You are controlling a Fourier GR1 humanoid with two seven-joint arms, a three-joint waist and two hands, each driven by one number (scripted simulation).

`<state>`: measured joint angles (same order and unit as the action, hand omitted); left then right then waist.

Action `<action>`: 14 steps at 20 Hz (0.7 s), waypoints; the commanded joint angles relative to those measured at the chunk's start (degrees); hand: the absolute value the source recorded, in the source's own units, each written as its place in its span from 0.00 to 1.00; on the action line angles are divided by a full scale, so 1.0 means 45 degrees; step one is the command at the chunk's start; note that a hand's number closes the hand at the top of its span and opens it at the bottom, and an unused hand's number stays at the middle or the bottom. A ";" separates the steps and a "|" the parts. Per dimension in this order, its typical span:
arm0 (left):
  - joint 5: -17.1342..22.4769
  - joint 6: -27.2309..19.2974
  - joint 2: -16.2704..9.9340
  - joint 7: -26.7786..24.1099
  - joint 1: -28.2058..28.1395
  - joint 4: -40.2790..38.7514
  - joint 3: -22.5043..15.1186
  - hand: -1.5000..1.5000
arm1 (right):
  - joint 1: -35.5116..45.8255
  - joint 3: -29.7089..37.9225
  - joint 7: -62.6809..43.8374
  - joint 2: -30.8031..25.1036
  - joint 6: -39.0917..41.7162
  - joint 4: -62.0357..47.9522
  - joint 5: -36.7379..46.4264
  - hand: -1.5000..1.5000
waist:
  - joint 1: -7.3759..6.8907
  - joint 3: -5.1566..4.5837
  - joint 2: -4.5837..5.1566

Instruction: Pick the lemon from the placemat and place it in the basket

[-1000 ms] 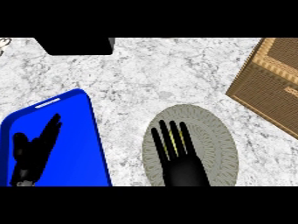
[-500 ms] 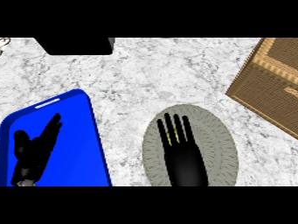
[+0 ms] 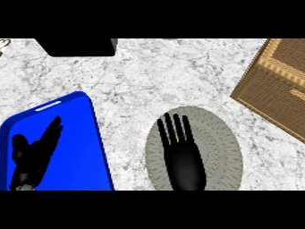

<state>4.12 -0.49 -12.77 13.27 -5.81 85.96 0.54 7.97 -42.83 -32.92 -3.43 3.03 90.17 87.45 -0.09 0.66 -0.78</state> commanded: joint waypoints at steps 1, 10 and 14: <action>-0.0316 -0.0250 0.0367 0.1069 -0.1330 0.0445 -0.0584 0.50 | 0.0268 0.0449 0.0242 0.0060 0.0418 -0.0045 -0.0206 0.00 | -0.0089 -0.0139 0.0156; -0.0337 -0.0268 0.0859 0.0682 -0.0090 -0.1200 -0.0473 0.50 | 0.0965 0.0120 0.0761 -0.0521 -0.0336 -0.1153 0.1030 1.00 | 0.0014 -0.0151 0.0212; -0.0069 0.0225 0.0433 0.0388 -0.0424 -0.1104 -0.0069 0.50 | 0.0959 -0.0004 0.0785 -0.0332 -0.0762 -0.1794 0.1315 1.00 | -0.0049 -0.0150 0.0205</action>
<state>3.22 -0.43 -11.88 14.25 -6.04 86.32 0.48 11.04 -42.78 -29.66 -5.24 1.55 87.82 91.06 -0.15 0.62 -1.18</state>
